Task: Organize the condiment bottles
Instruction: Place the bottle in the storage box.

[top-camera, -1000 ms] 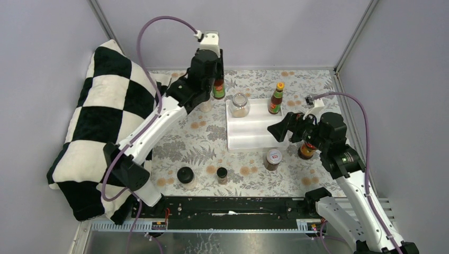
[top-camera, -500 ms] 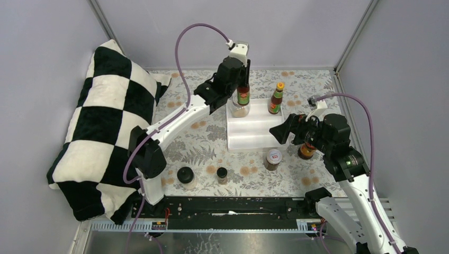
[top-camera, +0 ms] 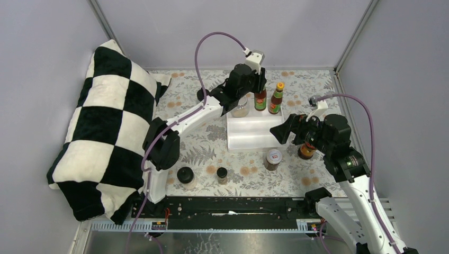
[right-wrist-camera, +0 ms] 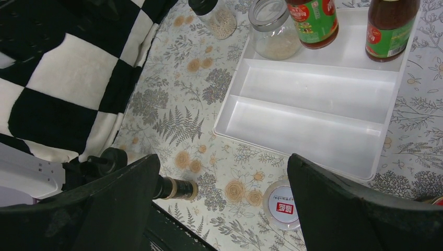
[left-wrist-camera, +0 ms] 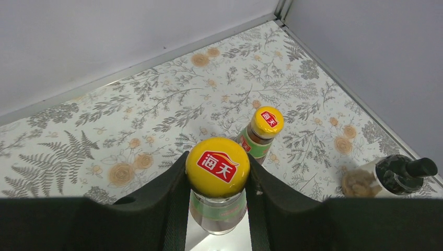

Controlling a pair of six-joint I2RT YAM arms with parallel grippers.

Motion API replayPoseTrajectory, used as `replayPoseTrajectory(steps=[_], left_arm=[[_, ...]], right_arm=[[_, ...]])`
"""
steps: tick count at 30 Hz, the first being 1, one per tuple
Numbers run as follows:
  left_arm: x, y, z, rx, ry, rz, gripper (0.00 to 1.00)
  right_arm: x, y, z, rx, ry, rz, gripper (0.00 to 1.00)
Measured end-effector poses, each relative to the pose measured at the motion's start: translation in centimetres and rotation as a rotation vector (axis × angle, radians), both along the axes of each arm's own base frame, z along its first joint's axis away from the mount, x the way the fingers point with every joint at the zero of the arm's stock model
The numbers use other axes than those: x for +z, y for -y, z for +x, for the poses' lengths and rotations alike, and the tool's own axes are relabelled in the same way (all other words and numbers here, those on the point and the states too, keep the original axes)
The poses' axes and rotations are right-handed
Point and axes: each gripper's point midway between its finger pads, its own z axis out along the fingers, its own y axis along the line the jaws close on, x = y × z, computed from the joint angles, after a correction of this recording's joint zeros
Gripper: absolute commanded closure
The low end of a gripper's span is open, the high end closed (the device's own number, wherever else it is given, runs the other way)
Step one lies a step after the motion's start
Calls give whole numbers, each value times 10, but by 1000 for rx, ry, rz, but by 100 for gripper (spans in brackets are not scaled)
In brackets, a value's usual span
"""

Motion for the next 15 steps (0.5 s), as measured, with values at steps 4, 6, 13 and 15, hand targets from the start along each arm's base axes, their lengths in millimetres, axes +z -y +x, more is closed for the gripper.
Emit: replayPoseTrajectory(steps=[4, 6, 13, 15], left_arm=[[-18, 11, 7, -23, -2, 9, 66], [-27, 14, 11, -26, 0, 14, 66], [-52, 20, 20, -32, 11, 46, 66], [-56, 21, 23, -31, 20, 54, 67]], right_arm=[[0, 0, 0, 1, 2, -2, 0], [-1, 0, 0, 1, 1, -3, 0], [-12, 0, -1, 1, -22, -10, 0], [-17, 0, -1, 1, -32, -13, 0]])
